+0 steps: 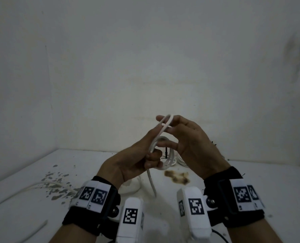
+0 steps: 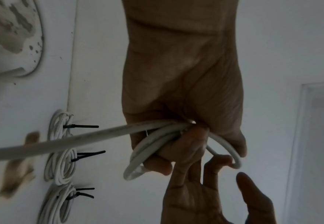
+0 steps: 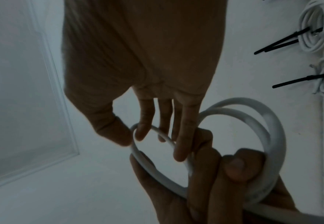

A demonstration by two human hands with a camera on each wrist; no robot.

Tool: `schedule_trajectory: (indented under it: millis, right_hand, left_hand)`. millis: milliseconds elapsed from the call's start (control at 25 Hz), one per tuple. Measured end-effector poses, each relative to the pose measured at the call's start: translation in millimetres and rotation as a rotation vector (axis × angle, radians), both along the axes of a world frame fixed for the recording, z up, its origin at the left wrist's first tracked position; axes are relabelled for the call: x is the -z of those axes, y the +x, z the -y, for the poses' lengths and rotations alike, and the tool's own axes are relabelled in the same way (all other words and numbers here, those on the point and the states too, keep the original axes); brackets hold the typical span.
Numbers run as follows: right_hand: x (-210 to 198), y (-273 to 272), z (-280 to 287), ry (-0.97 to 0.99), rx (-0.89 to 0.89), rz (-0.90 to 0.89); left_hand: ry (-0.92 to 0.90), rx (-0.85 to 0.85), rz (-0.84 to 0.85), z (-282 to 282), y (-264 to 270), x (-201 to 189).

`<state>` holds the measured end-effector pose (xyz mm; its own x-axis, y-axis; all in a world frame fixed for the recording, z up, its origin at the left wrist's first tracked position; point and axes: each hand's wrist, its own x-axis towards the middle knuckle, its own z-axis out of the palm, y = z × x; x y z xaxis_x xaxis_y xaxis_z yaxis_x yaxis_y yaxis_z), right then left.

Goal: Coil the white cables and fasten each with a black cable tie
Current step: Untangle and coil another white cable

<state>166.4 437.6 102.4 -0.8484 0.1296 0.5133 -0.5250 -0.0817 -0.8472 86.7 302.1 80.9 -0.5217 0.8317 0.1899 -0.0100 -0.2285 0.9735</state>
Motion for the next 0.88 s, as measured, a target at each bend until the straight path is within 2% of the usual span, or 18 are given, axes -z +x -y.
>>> schedule_trajectory:
  millis: [80,200,360,520,600,680,800,880]
  right_hand:
    - [-2,3,1,0.086,0.035,-0.059]
    - [-4,5,6,0.235,0.275,-0.153]
    - [-10,9,11,0.176,0.359,-0.198]
    - [-14,7,18,0.605,0.656,-0.232]
    - [-11,3,20,0.695,0.715,-0.224]
    - [-7,0,13,0.609,0.678,-0.152]
    - [-3,-3,3,0.350,0.585,-0.083]
    - [-4,-1,-1,0.361,0.614,-0.119]
  left_hand:
    - [-0.029,0.046,-0.021,3,-4,2]
    - [-0.090,0.160,-0.044,4,-13,7]
    - [-0.175,0.218,-0.106,2,-14,9]
    - [-0.192,0.206,-0.185,-4,-10,10]
    - [-0.175,0.164,-0.311,-2,-12,15]
    - [-0.184,0.121,-0.426,4,-16,16]
    - [-0.257,0.024,-0.520,5,-15,12]
    - [-0.273,-0.059,-0.599,-1,-13,10]
